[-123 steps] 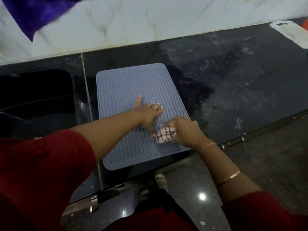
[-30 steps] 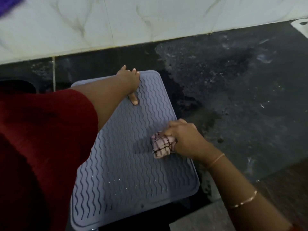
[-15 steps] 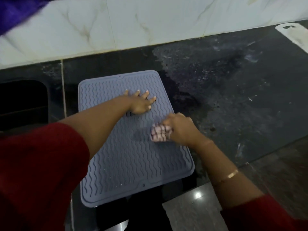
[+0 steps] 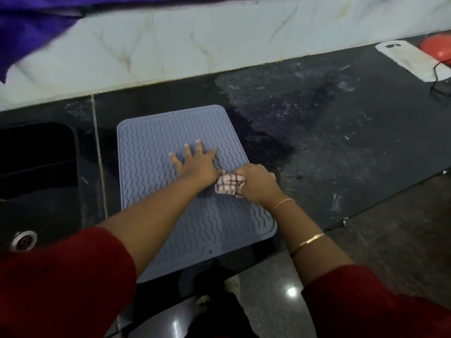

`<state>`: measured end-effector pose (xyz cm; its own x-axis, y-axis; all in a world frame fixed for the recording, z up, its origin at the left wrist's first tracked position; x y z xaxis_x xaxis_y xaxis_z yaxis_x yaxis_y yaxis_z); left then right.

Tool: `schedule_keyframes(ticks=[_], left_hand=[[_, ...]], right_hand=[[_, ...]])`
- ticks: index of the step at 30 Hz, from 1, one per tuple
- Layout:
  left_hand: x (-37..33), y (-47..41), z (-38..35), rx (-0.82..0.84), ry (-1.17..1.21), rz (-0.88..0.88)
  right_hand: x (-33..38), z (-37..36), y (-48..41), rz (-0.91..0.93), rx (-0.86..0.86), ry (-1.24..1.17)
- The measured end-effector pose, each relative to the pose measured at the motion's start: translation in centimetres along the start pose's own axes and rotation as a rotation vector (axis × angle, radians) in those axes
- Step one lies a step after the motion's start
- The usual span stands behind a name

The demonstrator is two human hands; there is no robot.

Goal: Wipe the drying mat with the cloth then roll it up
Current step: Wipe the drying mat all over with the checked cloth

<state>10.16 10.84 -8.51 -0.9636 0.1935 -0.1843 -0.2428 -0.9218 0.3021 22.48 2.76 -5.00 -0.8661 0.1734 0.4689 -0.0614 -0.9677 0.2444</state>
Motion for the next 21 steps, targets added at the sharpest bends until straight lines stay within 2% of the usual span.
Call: schedule_keyframes(ticks=[3,9,13,15,17,19,21], left_hand=[[1.1,0.7,-1.6,0.006,0.033,0.055],[0.9,0.8,-1.2,0.009,0.036,0.053],[-0.5,2.1,-0.3,-0.014,-0.019,0.020],[-1.7,2.7,0.1,0.009,-0.003,0.000],[-2.1,3.4,-0.3,0.076,0.135,0.063],[-1.8,3.9,-1.5,0.110,0.196,0.071],[-1.0,4.2,-2.8,0.120,0.134,-0.001]], right_hand=[[-0.6,-0.3,2.0,0.008,0.082,0.027],[-2.6,-1.0,7.8,0.036,0.169,-0.003],[-2.1,-0.1,7.5,-0.007,0.269,-0.093],[-1.7,0.9,6.2,-0.039,0.217,-0.180],[-0.7,1.3,5.1,-0.033,0.114,-0.240],[-0.1,0.4,4.8,-0.022,0.110,-0.198],[-0.2,-0.8,5.7,-0.017,0.140,-0.114]])
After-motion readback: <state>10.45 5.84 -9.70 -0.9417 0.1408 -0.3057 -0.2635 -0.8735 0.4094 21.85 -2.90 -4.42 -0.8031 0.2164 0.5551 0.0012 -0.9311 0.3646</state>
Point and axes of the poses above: each hand's wrist, its own y-axis away from the middle knuckle, its own z-axis out of the back of the hand, x = y × z, the point moved 4 cm from there along -y, towards the middle knuckle, and after that the axes turned 4 degrees about -x, right-handed, at the moved point
